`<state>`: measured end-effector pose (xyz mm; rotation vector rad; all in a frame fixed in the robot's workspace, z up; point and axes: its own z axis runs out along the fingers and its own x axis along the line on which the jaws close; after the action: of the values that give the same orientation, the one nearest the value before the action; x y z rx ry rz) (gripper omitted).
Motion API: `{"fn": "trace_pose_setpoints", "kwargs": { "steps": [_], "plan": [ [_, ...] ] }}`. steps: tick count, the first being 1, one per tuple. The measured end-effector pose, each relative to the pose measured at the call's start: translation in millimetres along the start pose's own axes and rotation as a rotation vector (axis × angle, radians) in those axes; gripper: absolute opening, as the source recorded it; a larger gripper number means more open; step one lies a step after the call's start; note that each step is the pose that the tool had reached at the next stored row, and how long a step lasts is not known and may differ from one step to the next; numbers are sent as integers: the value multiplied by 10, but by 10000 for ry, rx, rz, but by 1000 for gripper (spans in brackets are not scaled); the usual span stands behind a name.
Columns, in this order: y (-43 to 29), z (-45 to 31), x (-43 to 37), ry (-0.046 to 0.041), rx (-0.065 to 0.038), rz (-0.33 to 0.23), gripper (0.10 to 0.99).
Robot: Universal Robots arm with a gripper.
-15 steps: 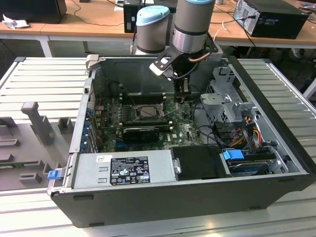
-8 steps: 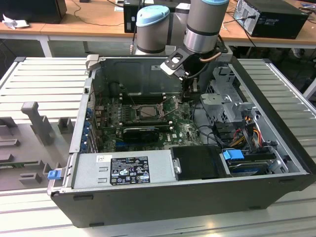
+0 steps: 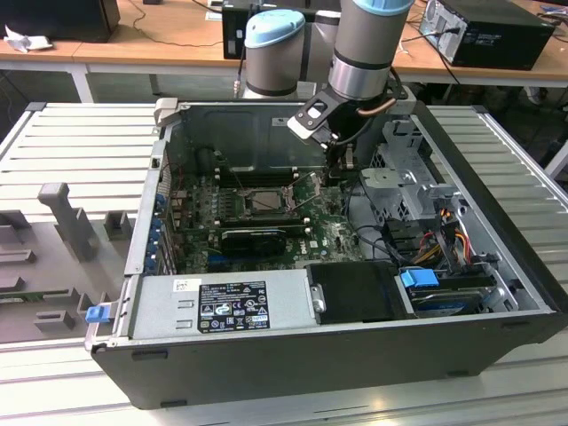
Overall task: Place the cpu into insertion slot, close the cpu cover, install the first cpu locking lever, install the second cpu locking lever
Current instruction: 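Close the cpu cover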
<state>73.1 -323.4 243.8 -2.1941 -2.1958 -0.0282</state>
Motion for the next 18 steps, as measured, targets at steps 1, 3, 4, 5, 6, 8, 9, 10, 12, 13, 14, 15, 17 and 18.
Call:
{"fn": "trace_pose_setpoints", "kwargs": {
  "steps": [1, 3, 4, 5, 6, 8, 9, 10, 12, 13, 14, 15, 17, 18],
  "plan": [
    [-4, 0, -1, -1, 0, 3, 106],
    [-6, 0, -1, -2, 0, 4, 106],
    [-9, 0, 0, -1, 0, 6, 106],
    [-13, 0, 0, -2, 0, 7, 106],
    [-18, 0, 0, -2, 0, 5, 106],
    [-27, 0, 0, -1, 0, 6, 106],
    [-31, 0, 0, -1, 0, 5, 106],
    [-34, 0, 0, -2, 0, 4, 106],
    [-43, 0, 0, -1, -1, 5, 106],
    [-46, 1, 0, -1, 0, 6, 106],
    [-48, 0, 0, -1, 0, 5, 106],
    [-50, 0, 0, -2, 0, 5, 106],
    [-54, 1, 0, -1, 0, 4, 106],
    [-66, 1, 0, -1, -1, 5, 106]
  ]
}}
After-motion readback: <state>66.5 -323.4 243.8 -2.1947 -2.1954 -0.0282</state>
